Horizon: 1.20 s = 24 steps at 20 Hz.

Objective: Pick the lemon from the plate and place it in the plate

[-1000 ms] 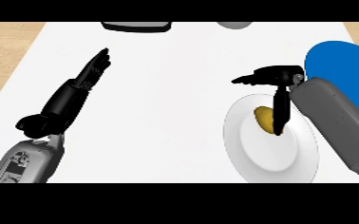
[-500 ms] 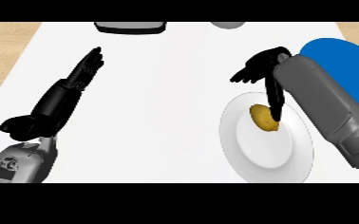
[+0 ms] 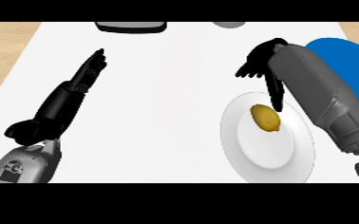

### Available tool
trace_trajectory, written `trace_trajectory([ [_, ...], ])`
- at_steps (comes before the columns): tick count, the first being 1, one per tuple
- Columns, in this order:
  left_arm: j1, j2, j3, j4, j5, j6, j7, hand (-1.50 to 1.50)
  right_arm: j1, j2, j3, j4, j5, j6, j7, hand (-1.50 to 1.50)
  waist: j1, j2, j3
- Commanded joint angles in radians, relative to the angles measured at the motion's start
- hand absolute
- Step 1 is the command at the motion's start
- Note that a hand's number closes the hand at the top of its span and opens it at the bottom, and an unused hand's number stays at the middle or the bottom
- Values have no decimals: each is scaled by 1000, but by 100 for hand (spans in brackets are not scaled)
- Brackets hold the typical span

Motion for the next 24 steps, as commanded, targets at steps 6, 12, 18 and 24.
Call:
trace_trajectory([
  [6,5,-29,9,22,-27,-9,-13,0,4,-7,20,79,84,93,-148,-150,-6,1,0],
  [12,46,0,47,45,-16,-62,-74,0,35,6,62,49,128,127,-179,-150,-15,-4,0],
  [18,11,0,59,-34,-12,-53,35,0,84,31,110,58,176,109,-237,-150,-7,-2,1],
  [24,21,-31,65,-10,-32,-36,21,0,147,36,129,1,181,127,-234,-150,-25,-10,0],
])
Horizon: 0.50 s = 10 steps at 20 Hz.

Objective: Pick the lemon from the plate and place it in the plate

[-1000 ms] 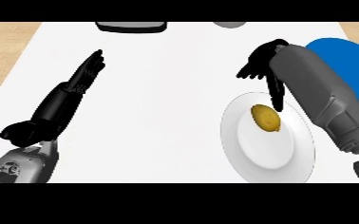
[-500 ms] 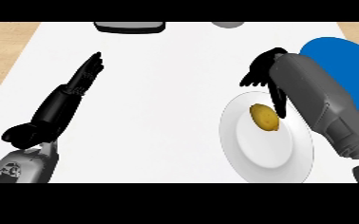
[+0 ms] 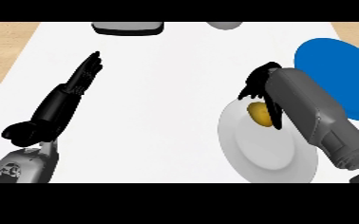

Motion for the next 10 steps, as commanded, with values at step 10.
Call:
trace_trajectory([
  [10,9,22,49,-10,16,-38,-11,0,134,9,104,-96,30,113,-42,-150,-4,6,6],
])
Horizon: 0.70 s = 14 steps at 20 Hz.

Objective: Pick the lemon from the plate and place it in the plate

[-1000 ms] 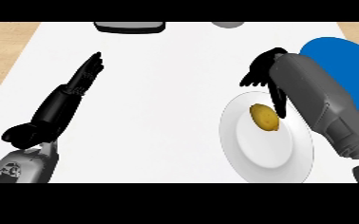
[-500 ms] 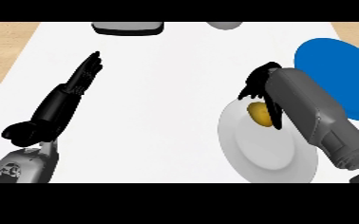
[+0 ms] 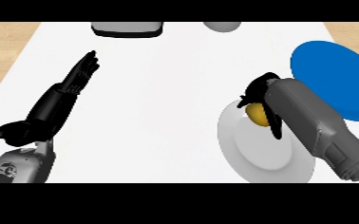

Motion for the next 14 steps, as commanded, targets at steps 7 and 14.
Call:
trace_trajectory([
  [7,-18,10,13,-21,1,-16,41,0,144,-33,111,-94,28,101,-108,150,-3,29,20],
  [14,-1,-67,-43,1,-63,43,17,0,151,-51,111,-214,26,5,-160,150,-10,29,19],
])
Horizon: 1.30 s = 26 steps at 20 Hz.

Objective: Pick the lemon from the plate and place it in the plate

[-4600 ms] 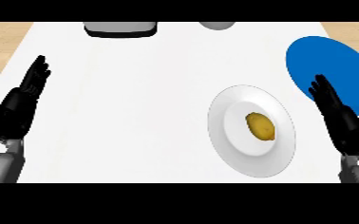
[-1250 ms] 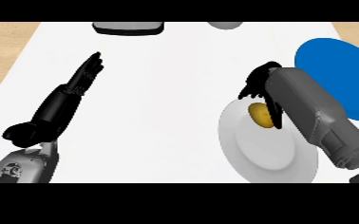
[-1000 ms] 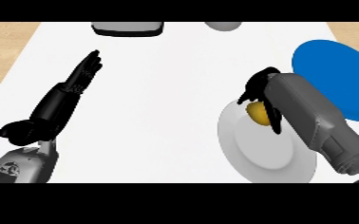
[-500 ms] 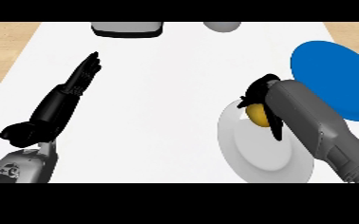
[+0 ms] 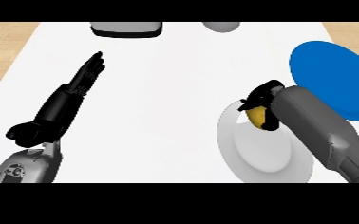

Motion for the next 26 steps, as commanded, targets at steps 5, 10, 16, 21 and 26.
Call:
trace_trajectory([
  [5,8,-4,15,10,3,-16,-15,0,-5,94,-114,106,13,-165,124,150,2,28,23],
  [10,18,8,19,10,-1,-9,-2,0,-116,-11,-269,150,61,-580,422,150,-24,3,20],
  [16,10,1,10,9,8,-21,-5,0,-223,115,-322,126,158,-1017,810,150,12,14,20],
  [21,-8,12,31,36,9,-32,-42,0,-305,280,-280,121,298,-1272,1128,150,22,29,20],
  [26,-15,8,30,29,-12,-14,-12,0,-378,340,-261,130,414,-1315,1308,150,1,22,21],
])
